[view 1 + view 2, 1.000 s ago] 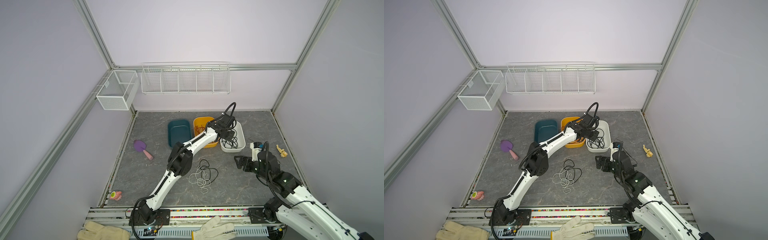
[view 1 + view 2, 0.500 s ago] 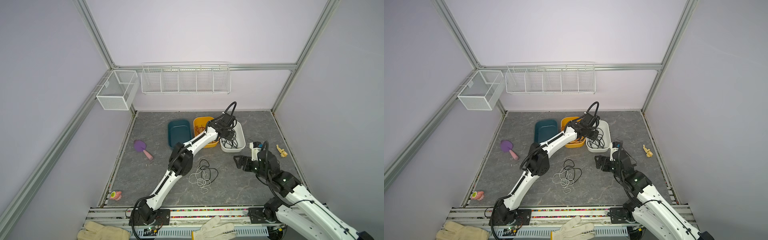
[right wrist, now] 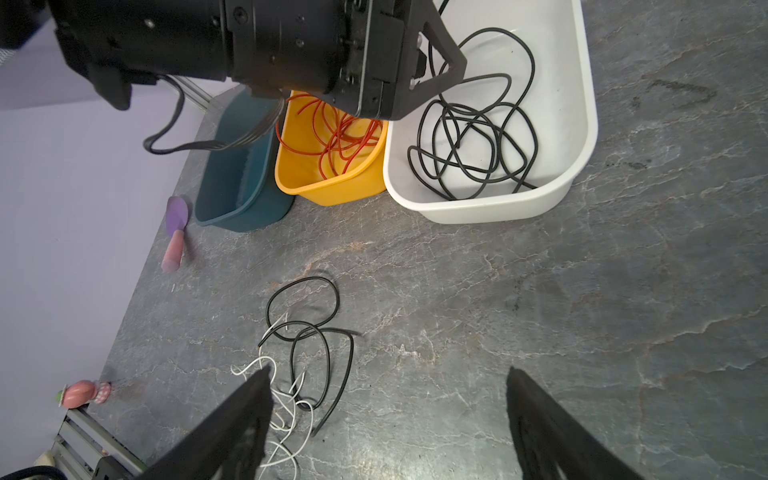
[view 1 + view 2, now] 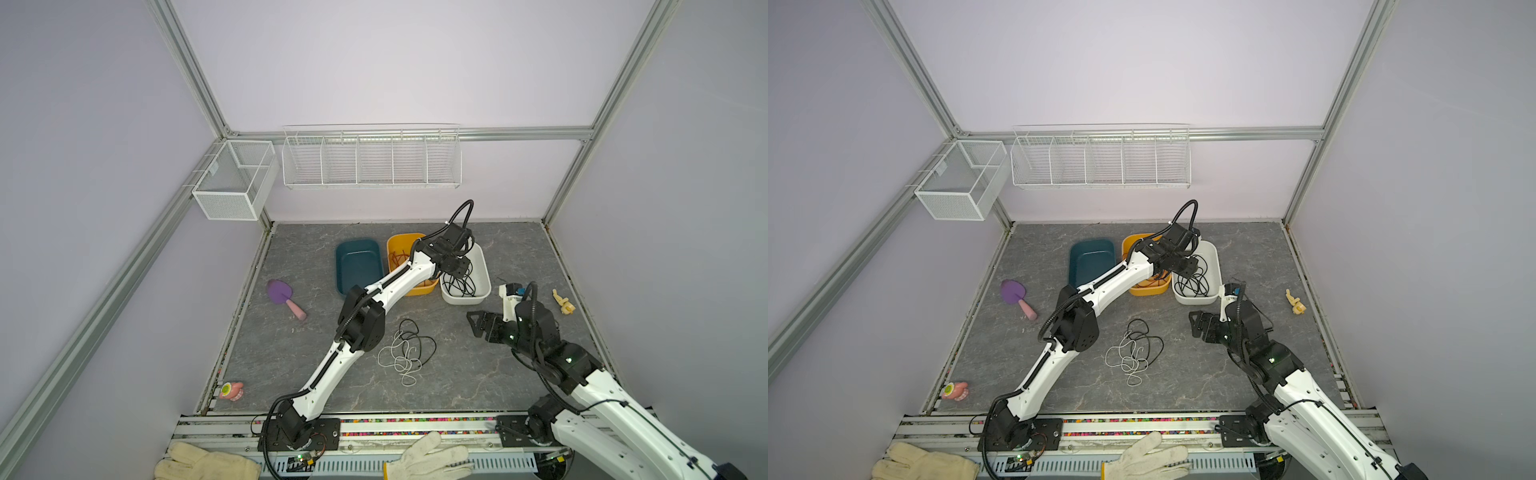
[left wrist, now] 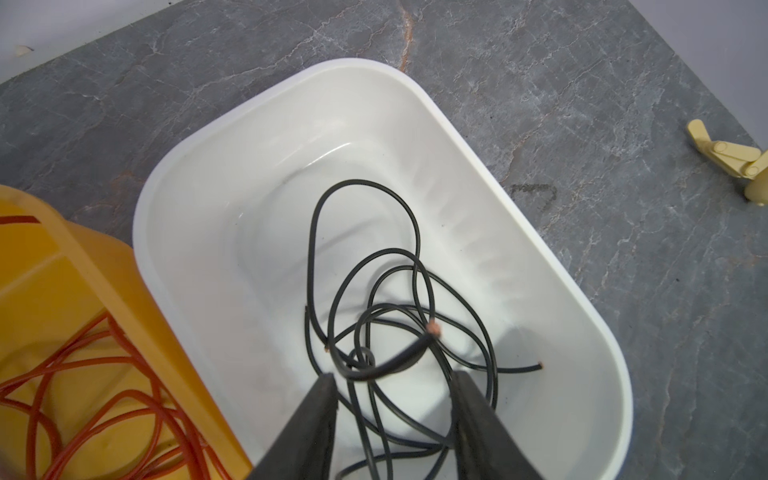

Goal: Untangle the cables
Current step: 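Lower the black wire into the white tub and open the left gripper, then move the left gripper toward the bundle while the right gripper approaches it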

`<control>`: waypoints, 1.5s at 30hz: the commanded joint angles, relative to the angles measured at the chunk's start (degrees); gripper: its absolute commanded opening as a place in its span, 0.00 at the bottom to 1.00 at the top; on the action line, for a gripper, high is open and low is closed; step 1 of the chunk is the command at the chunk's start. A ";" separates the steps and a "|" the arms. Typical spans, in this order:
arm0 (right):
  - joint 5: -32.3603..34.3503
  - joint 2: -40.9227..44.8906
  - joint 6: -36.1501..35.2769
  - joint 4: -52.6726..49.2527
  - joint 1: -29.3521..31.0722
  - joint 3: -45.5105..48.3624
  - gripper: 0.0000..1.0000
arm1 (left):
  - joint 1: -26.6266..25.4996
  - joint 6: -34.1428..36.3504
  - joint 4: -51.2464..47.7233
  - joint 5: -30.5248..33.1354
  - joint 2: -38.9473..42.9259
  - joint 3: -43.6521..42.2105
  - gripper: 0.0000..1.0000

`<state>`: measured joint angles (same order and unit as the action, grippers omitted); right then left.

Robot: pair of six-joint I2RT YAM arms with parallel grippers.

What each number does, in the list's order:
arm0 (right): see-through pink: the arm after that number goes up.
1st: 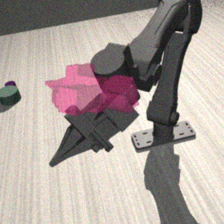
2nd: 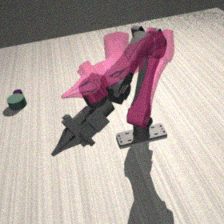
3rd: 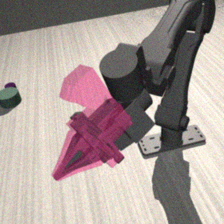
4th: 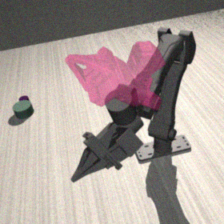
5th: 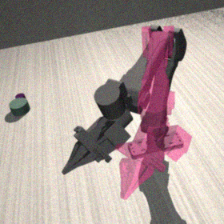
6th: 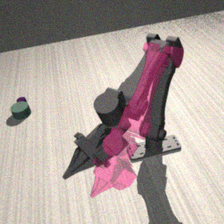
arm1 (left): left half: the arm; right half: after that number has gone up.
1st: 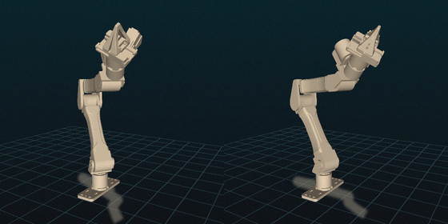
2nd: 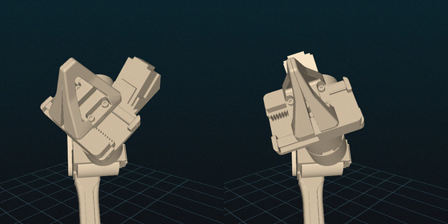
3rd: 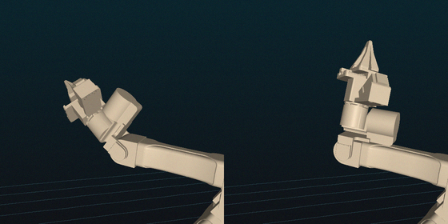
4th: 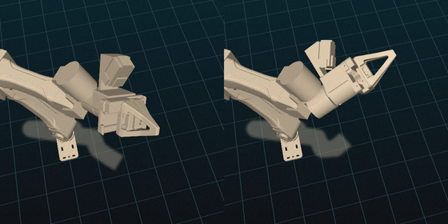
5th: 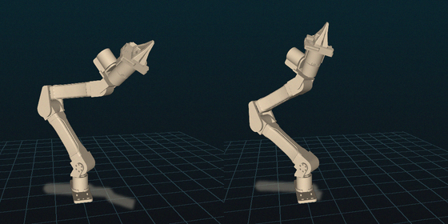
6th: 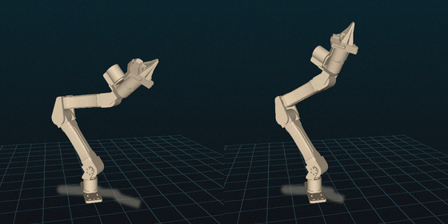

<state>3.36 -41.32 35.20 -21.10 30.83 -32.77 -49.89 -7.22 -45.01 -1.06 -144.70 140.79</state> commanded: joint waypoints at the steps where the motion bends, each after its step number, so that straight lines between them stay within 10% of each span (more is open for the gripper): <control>1: -0.29 0.08 0.89 1.22 -0.44 -0.80 0.89 | -0.18 1.80 -1.39 1.96 2.61 2.21 0.50; 25: -1.49 -0.24 0.69 1.42 -1.26 -0.71 0.89 | 3.23 1.81 0.48 4.53 12.64 0.54 0.61; 45: -14.43 -14.23 -1.53 8.62 -0.93 -1.77 0.89 | 3.69 13.08 -9.15 9.19 39.10 -30.34 0.89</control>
<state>-8.54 -54.70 34.41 -15.00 29.71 -33.15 -45.30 4.45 -50.68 7.53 -109.97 115.37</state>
